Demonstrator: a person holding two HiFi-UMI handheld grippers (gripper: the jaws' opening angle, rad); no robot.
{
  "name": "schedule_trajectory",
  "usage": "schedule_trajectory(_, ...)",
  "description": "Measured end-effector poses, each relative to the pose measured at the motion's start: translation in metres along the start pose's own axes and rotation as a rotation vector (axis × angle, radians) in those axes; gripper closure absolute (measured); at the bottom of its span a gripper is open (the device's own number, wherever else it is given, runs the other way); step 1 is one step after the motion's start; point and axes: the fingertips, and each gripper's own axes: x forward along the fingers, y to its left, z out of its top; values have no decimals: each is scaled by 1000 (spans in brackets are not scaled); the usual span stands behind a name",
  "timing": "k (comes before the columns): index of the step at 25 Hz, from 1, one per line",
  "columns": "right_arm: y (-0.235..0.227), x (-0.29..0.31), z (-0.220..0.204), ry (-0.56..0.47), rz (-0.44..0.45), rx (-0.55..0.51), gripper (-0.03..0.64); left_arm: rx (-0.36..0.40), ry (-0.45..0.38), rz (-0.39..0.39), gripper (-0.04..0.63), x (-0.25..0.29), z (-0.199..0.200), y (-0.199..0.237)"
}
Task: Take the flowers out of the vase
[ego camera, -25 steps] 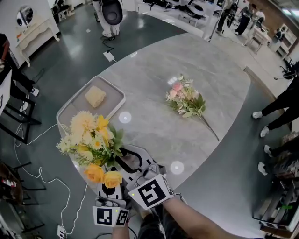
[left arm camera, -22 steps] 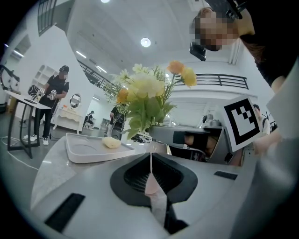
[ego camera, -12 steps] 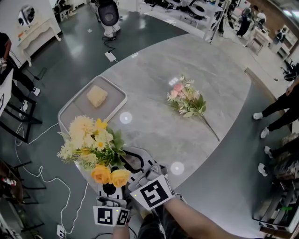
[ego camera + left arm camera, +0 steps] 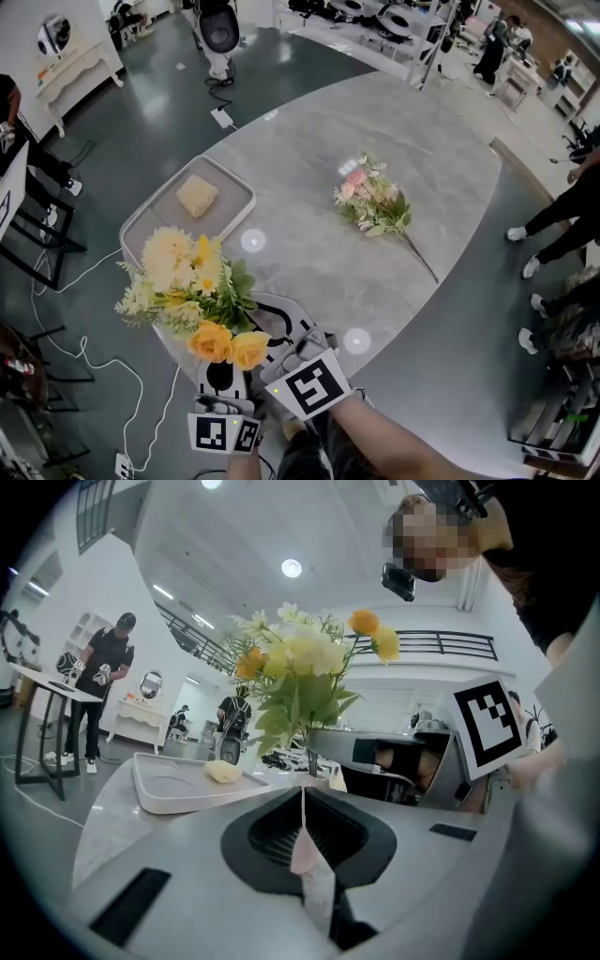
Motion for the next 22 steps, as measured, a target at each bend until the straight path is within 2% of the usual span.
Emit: schedule_trajectory(22,-6,-10,42,-80,-30,52,557,23,-16,-17,574,-12,21,-7)
